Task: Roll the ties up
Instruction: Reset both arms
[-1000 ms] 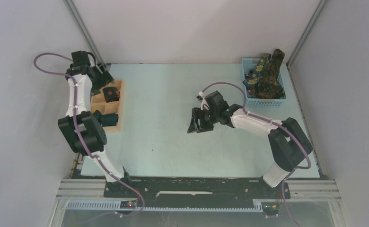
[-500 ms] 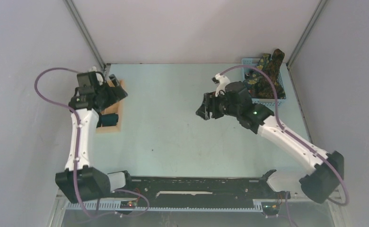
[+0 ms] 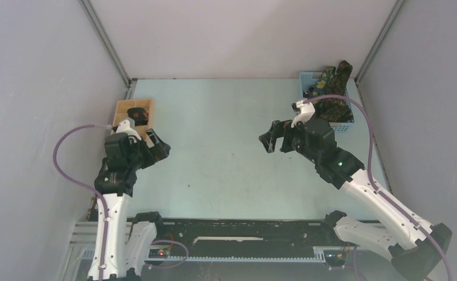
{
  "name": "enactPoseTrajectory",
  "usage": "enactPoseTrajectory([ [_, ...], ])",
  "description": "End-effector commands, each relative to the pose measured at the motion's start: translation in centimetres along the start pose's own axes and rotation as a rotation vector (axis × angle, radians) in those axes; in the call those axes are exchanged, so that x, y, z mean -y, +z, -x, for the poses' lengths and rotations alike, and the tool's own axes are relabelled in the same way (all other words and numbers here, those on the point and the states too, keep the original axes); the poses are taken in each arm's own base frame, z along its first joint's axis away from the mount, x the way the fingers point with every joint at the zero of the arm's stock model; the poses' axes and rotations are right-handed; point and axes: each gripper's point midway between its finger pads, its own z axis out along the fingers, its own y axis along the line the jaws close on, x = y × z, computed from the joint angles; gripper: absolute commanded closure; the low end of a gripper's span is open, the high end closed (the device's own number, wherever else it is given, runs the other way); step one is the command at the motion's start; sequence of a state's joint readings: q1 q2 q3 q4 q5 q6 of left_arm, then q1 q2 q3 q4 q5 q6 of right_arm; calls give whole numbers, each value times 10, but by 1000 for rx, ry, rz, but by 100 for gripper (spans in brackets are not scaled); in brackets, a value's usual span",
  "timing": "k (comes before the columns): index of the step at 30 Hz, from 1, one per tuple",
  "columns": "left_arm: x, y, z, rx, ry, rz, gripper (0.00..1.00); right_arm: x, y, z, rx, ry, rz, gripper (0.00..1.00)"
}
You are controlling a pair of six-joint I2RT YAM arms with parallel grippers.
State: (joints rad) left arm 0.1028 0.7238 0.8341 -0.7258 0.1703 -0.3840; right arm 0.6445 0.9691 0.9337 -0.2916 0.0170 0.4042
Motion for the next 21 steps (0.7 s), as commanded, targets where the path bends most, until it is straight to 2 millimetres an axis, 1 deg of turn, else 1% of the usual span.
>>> enactPoseTrajectory([
  [1, 2, -2, -4, 34, -11, -25, 0, 9, -4, 13, 95, 7, -30, 0],
  [4, -4, -2, -10, 40, -5, -11, 0, 11, -5, 4, 88, -1, -18, 0],
  [11, -3, -4, -6, 57, 12, -15, 0, 9, -1, -10, 56, 0, 8, 0],
  [17, -4, -4, -6, 59, 9, -10, 0, 17, 1, -15, 56, -1, -22, 0],
  [21, -5, -9, -4, 65, -1, 3, 0, 18, 0, -14, 65, 10, -31, 0],
])
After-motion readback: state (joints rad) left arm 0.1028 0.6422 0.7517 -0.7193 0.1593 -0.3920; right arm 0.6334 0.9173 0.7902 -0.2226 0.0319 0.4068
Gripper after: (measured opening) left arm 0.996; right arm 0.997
